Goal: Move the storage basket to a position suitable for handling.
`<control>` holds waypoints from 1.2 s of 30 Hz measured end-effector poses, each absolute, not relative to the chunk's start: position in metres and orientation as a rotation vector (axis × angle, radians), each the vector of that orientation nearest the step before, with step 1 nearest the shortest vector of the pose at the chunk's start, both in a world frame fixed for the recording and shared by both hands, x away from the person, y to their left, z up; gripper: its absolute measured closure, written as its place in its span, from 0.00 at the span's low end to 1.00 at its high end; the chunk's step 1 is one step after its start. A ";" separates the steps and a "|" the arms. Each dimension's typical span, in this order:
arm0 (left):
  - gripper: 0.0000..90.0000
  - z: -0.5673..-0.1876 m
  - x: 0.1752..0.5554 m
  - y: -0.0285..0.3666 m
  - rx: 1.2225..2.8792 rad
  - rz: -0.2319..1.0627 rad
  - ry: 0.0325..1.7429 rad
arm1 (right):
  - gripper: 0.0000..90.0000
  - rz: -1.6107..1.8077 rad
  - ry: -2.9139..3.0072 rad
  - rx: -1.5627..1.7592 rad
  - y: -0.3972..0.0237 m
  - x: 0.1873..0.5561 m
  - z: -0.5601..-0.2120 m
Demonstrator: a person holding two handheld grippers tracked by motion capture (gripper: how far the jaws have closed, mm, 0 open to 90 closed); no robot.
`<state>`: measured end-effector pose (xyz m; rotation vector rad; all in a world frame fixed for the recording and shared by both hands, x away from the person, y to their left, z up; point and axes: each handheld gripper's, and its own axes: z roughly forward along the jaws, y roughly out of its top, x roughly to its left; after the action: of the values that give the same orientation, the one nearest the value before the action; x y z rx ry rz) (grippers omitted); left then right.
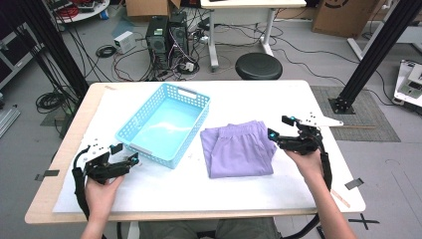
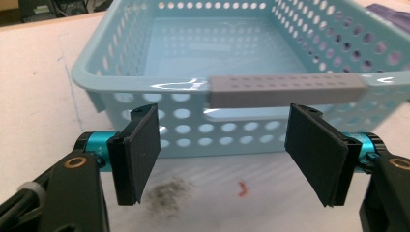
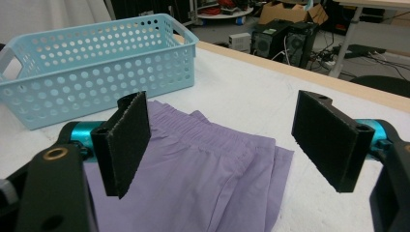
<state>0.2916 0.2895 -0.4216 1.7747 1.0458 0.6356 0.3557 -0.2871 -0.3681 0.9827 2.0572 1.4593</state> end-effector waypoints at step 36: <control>0.33 -0.423 0.306 0.257 1.757 0.559 1.070 | 0.25 1.445 2.108 0.917 -0.245 0.371 -0.373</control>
<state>0.3062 0.2575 -0.4235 1.7574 1.0696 0.5588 0.3711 -0.2451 -0.3728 0.9167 2.1083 1.4451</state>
